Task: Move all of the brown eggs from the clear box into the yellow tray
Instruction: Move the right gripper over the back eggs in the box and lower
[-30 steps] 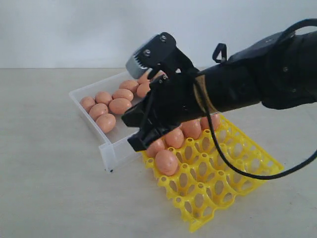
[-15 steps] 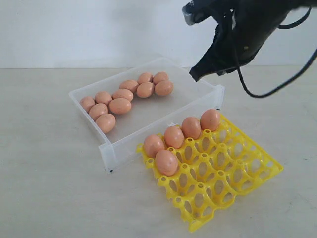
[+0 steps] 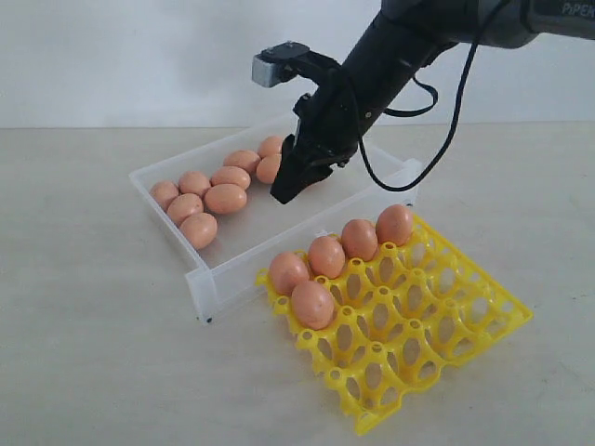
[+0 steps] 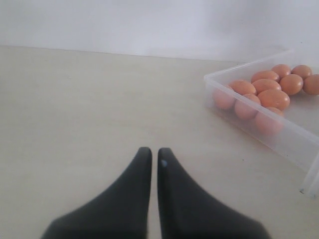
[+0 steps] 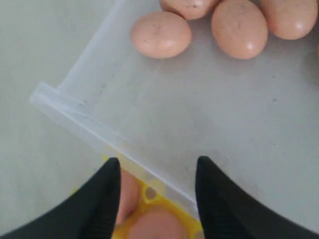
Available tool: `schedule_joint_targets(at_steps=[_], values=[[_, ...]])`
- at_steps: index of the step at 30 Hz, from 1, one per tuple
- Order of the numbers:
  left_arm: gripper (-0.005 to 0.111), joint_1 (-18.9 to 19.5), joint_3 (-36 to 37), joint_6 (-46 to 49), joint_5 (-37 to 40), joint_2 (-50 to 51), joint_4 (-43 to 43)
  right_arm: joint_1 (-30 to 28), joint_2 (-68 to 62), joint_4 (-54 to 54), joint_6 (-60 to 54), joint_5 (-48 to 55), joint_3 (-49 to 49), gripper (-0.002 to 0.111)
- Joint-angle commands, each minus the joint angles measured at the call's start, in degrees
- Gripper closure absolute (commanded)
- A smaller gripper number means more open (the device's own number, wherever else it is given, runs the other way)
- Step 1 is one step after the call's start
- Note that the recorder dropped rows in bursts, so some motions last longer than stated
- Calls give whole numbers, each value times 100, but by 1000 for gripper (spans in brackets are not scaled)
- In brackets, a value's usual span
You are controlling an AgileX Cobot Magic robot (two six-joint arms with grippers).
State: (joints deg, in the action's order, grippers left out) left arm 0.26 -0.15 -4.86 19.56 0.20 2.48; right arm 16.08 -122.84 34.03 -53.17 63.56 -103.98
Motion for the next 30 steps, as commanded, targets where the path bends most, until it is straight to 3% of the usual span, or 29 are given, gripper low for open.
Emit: schedule_joint_targets(at_steps=[1,7,12,16,24,30], values=[[103,17,15,-6,-23,-20,-15,-9,-137,-212,248,-869,-44,60],[103,17,15,-6,-23,-20,-15,-20,-276,-353,1135,-2795,-44,60],[103,17,15,-6,-23,-20,-15,-20,-510,-1553,881,-4065,-44,60],[103,17,15,-6,-23,-20,-15,-50,-775,-2551,-164,-3956,-44,60],[103,17,15,-6,-23,-20,-15,-181,-1162,-2367,-2874,-3829,-44,60],[103,17,15,-6,-23,-20,-15,-181,-1175,-1963,-3198,-3846,-44,60]])
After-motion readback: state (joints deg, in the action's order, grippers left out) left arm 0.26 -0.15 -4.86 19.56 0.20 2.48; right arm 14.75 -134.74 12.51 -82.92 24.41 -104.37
